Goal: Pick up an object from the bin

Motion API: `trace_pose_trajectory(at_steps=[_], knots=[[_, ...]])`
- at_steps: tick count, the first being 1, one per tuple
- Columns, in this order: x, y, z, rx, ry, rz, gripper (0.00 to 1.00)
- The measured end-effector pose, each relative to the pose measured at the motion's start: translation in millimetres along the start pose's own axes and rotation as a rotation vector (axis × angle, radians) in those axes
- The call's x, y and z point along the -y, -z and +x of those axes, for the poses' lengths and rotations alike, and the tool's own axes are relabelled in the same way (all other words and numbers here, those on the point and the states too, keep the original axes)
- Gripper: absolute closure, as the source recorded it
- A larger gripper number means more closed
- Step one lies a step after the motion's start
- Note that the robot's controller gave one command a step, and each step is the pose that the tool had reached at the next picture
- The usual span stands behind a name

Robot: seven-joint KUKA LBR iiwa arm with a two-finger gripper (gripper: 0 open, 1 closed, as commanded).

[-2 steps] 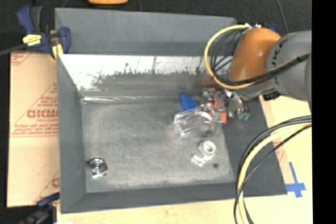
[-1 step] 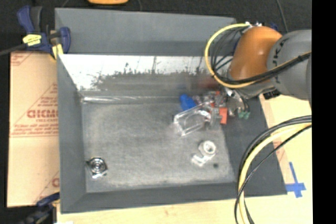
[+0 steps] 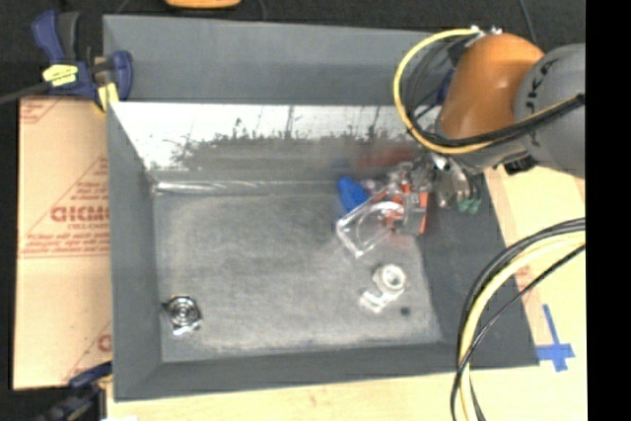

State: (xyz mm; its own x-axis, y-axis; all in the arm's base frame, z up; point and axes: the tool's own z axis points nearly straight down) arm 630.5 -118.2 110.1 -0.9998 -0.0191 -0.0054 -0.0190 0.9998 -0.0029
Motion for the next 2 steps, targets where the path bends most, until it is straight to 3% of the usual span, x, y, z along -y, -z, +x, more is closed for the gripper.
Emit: trace_pose_trajectory(at_steps=[1,2], knots=[[1.3,83.5,2.6,0.005,0.007,0.001,1.0],[16.8,186.1,31.8,0.004,0.036,0.002,1.0]])
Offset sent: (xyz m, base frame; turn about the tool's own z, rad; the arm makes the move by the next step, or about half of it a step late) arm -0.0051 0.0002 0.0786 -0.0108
